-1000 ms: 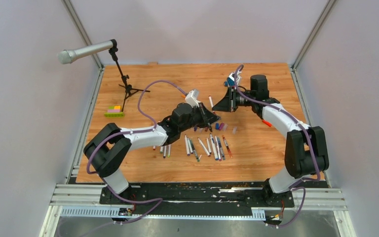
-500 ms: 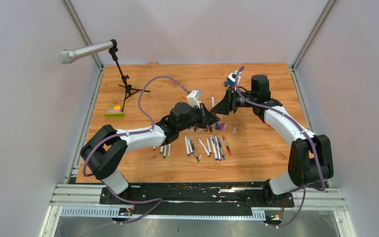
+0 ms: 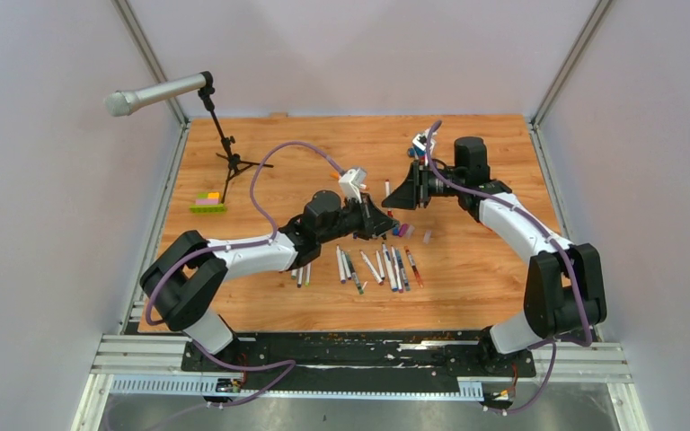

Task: Open the pen caps
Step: Open the pen cap from the pen.

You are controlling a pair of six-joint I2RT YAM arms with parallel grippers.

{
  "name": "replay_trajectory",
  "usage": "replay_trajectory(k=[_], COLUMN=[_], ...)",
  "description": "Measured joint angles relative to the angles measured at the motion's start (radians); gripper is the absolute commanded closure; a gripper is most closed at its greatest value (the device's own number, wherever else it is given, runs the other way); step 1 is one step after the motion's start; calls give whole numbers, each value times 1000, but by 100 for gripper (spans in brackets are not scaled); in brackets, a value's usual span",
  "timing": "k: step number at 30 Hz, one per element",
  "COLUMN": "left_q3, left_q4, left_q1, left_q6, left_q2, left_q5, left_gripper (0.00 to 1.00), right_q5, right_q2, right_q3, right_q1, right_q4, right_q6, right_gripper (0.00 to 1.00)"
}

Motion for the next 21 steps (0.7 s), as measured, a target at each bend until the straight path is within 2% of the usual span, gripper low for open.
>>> replay_trajectory(k=[2,3,4,9,13,16,21], left_q3=[-6,-7,-8,-11,-2,33,15], left_q4=[7,9,12,24,108,181,142], left_q1=[0,0,0,4,27,53,-4], left_q6=[0,0,0,-14,-27,-34,-34], left_q2=[-1,-1,-3,-4,-5,-5,0], left_q5=[7,11,18,25,6,-20,122], left_gripper=[100,100,100,100,100,100,100], right_q5=[-5,-5,0,-5,-19,-32,61], right_q2=[2,3,6,35,117,169,178], right_q3=[0,0,0,39,249,416,621], right_q1=[3,5,6,5,-10,-19,-79], right_q4=[0,1,2,-37,-204,-265,-121], right_q6=[9,10,13,2,-26,-8,56], right_gripper=[82,94,100,100,100,100,100])
